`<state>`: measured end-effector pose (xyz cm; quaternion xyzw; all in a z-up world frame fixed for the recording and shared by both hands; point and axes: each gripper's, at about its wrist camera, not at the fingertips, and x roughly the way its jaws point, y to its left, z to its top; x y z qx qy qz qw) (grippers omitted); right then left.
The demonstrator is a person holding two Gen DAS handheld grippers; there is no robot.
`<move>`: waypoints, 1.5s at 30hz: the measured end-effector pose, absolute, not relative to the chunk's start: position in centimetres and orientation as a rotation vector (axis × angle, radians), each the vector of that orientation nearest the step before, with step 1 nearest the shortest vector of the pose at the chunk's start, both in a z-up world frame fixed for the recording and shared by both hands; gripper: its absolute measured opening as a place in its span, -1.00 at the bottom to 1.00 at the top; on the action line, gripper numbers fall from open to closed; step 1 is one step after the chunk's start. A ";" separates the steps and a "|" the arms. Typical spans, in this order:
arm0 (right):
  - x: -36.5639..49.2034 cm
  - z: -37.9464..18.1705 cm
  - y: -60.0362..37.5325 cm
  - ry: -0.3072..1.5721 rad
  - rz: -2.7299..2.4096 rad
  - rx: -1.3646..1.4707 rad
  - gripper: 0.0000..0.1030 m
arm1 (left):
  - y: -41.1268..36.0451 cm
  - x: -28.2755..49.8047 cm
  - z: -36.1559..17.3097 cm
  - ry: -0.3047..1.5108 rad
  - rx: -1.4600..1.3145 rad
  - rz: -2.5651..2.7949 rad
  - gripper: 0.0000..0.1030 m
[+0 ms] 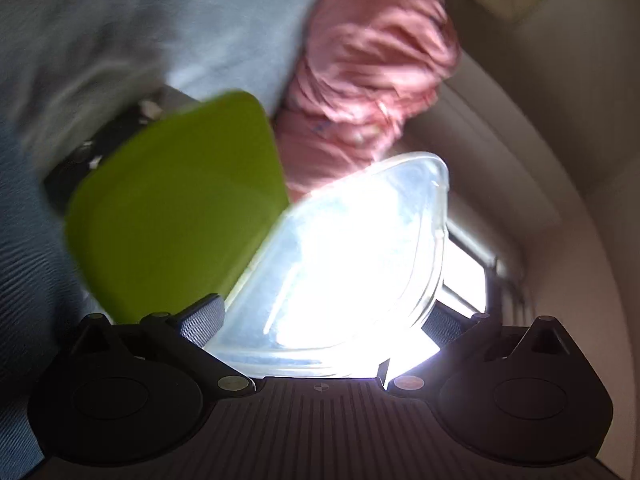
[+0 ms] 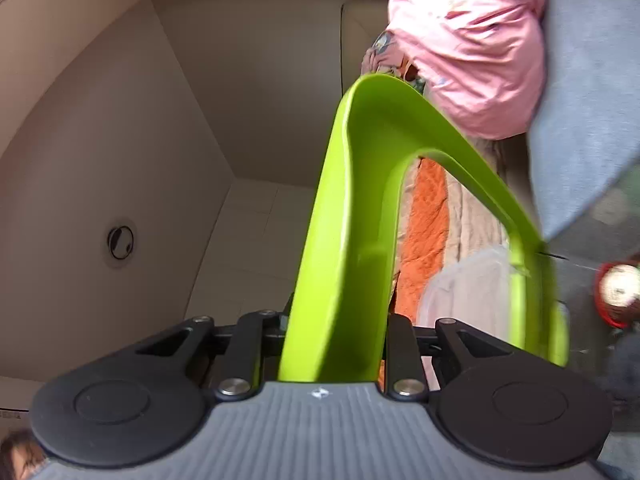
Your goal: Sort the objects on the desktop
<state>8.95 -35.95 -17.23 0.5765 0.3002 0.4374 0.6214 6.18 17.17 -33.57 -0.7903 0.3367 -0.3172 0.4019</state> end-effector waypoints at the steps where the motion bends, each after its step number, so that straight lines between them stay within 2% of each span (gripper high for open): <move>1: 9.0 -18.4 -36.4 0.705 1.001 1.350 -0.52 | 17.1 6.6 -32.4 0.834 -1.980 -0.835 1.00; 4: 9.7 -22.5 -38.7 0.721 1.008 1.486 -0.54 | 16.0 7.6 -28.0 0.837 -1.874 -0.943 1.00; 9: 11.8 -28.1 -42.3 0.722 1.061 1.745 -0.51 | 10.5 11.4 -23.6 1.002 -1.668 -0.950 1.00; 10: 11.8 -29.1 -42.7 0.714 1.055 1.799 -0.29 | 9.3 11.8 -23.3 1.030 -1.642 -0.970 1.00; 11: 11.6 -30.0 -43.2 0.703 0.999 1.813 0.57 | 7.9 12.1 -23.2 1.059 -1.630 -0.995 1.00; 12: 11.5 -30.7 -43.8 0.689 0.918 1.803 0.93 | 6.6 12.5 -23.2 1.090 -1.622 -1.022 1.00; 13: 11.1 -31.3 -44.7 0.671 0.854 1.786 0.97 | 5.2 12.8 -23.1 1.121 -1.613 -1.048 1.00; 16: 10.1 -33.3 -46.8 0.654 0.813 1.849 1.00 | 2.3 13.1 -23.5 1.201 -1.617 -1.071 1.00; 21: 9.8 -35.9 -48.3 0.746 0.680 1.800 1.00 | 0.1 13.9 -24.0 1.278 -1.578 -1.047 1.00; 26: 6.4 -33.0 -50.6 0.823 0.611 1.637 1.00 | -1.3 16.9 -22.3 1.282 -1.557 -0.987 1.00; 31: 5.3 -32.4 -50.4 0.913 0.315 1.387 1.00 | -7.9 18.7 -21.4 1.508 -1.314 -1.033 1.00; 35: 2.8 -31.6 -50.4 0.808 0.158 1.346 1.00 | -11.5 18.0 -22.5 1.668 -1.157 -1.008 1.00; 39: -0.6 -30.9 -51.4 0.679 -0.049 1.345 0.98 | -8.4 17.7 -21.8 1.558 -1.208 -1.045 1.00; 42: -1.9 -31.5 -52.3 0.602 -0.069 1.431 0.99 | -2.7 18.5 -20.6 1.420 -1.205 -0.934 1.00; 45: -1.8 -30.6 -52.1 0.582 -0.098 1.361 0.99 | 3.3 20.0 -20.2 1.304 -1.180 -0.778 1.00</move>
